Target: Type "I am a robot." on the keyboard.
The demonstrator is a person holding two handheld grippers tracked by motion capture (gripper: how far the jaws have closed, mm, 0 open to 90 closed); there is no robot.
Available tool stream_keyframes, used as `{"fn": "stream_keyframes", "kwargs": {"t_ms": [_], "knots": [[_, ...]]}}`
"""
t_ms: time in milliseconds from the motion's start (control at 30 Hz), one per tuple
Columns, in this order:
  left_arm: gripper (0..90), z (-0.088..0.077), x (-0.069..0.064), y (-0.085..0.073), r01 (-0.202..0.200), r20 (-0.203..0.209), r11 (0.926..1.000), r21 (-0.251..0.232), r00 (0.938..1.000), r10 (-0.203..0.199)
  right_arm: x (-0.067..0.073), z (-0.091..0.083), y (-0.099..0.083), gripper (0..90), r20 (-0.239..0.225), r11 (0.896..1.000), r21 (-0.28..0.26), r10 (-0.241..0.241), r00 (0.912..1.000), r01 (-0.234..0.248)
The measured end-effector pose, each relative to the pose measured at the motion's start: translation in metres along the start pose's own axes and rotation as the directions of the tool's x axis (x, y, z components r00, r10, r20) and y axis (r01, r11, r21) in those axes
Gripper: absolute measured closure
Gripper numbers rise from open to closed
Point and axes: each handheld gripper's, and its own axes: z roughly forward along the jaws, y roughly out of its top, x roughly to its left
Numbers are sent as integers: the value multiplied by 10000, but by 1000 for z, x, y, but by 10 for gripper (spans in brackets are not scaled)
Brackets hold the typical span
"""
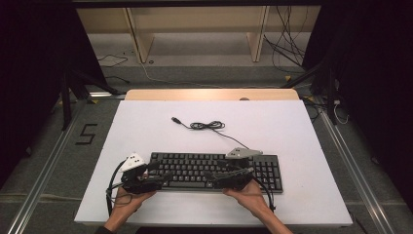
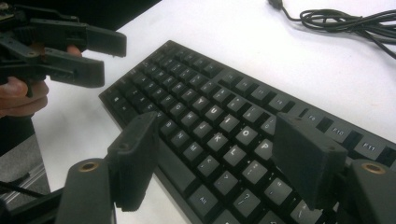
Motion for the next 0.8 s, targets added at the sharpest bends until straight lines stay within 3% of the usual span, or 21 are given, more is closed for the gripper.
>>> {"fn": "stream_keyframes", "kwargs": {"t_ms": [533,800], "knots": [[297,9,0,6,82,14,9996,253,10000,-82,0,-5,-6,326,-88,10000,-84,-15,10000,14],[361,24,0,12,90,-127,9979,637,9999,-83,1,-10,-8,325,-23,9999,-145,-84,10000,83]]}}
